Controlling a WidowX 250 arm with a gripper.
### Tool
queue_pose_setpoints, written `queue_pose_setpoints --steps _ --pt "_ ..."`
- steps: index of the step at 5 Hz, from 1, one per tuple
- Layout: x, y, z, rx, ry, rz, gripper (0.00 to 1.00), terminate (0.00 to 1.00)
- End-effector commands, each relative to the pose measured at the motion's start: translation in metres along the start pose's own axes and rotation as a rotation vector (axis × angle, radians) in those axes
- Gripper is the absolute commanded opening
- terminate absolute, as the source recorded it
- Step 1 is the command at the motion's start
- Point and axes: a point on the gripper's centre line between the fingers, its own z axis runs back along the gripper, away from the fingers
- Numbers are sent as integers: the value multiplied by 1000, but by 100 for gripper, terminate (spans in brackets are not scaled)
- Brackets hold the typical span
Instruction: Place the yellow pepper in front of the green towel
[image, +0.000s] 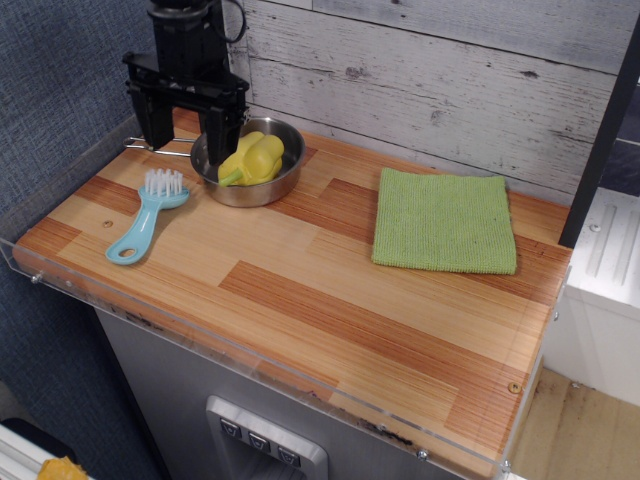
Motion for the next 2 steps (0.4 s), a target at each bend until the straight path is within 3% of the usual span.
queue_pose_setpoints --steps 1,2 --pt "21 12 1 13 -14 60 100 0" --pt "26 6 15 28 -14 59 100 0"
